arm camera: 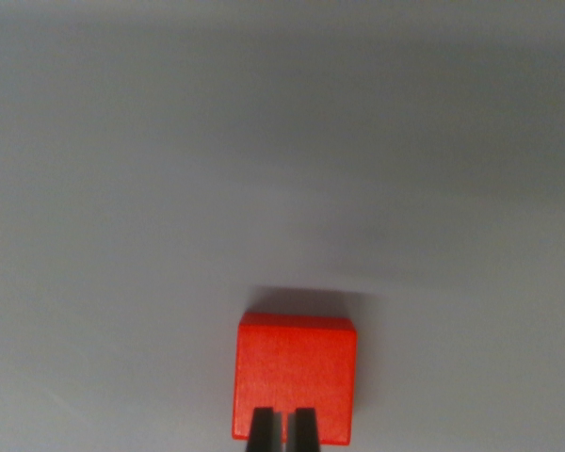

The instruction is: Reach red block

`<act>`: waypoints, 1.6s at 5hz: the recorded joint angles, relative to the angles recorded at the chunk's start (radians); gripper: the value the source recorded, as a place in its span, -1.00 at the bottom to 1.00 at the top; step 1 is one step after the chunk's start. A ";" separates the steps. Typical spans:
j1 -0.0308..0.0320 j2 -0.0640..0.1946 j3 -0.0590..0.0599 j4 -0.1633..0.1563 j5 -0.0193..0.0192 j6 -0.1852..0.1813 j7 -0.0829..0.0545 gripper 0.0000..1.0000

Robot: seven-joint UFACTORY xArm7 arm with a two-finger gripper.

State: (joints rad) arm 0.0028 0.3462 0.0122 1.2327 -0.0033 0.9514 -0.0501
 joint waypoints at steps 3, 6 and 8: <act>-0.0014 0.021 -0.002 -0.019 0.0019 -0.037 -0.003 -1.00; -0.0037 0.055 -0.004 -0.049 0.0050 -0.097 -0.007 -1.00; -0.0045 0.067 -0.005 -0.060 0.0061 -0.118 -0.008 -1.00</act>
State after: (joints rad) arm -0.0017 0.4132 0.0069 1.1731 0.0028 0.8335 -0.0585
